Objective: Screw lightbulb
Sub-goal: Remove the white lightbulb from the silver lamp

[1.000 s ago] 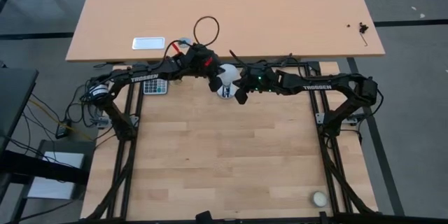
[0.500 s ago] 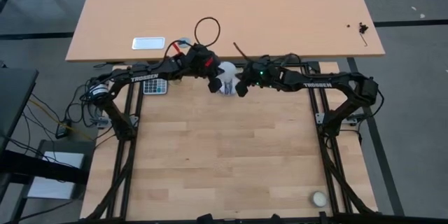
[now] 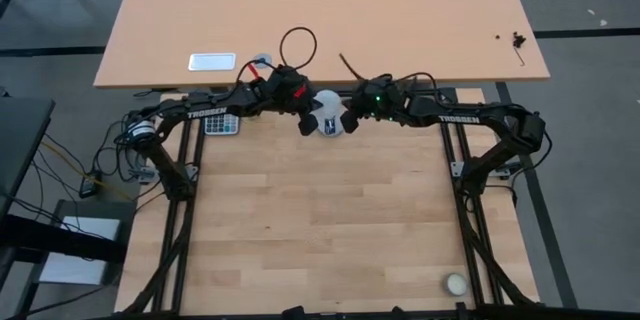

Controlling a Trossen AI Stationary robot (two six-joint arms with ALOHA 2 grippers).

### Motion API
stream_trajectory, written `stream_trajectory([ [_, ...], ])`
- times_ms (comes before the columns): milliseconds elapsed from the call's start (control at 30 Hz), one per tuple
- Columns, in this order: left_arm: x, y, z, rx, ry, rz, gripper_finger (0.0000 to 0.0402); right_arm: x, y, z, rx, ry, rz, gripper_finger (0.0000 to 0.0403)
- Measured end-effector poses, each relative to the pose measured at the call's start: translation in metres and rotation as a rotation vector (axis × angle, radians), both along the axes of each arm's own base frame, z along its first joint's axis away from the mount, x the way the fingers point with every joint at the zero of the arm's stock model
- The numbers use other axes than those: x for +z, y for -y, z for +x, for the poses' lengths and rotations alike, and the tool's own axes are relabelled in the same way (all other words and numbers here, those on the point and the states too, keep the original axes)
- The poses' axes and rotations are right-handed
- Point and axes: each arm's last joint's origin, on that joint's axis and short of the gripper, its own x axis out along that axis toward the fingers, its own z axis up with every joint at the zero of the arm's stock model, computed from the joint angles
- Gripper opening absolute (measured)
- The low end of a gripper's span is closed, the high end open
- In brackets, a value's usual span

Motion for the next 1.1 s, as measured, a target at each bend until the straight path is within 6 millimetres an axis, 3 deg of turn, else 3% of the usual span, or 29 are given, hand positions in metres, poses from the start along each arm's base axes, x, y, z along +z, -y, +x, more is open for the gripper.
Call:
stream_trajectory([
  [233, 0.017, 0.005, -0.01, 0.002, 0.029, 0.015, 0.0, -0.003, -0.008, 0.002, 0.043, -0.017, 0.036, 0.0012],
  [400, 0.033, 0.006, -0.019, 0.012, 0.072, 0.038, 0.0, -0.006, 0.0, -0.003, 0.007, -0.035, 0.05, 0.0012],
  [567, 0.038, 0.008, -0.023, 0.014, 0.081, 0.046, 0.0, -0.03, -0.001, -0.013, -0.006, -0.041, 0.073, 0.0012],
  [800, 0.045, 0.008, -0.022, -0.004, 0.128, 0.061, 0.0, -0.068, -0.017, -0.028, 0.048, 0.114, 0.054, 0.0007],
  [900, 0.047, 0.006, -0.023, -0.011, 0.153, 0.066, 0.0, -0.08, -0.022, -0.025, 0.067, 0.128, 0.056, 0.0006],
  [1100, 0.047, -0.002, -0.027, 0.002, 0.167, 0.063, 0.0, -0.1, -0.024, 0.006, 0.123, 0.066, 0.04, 0.0006],
])
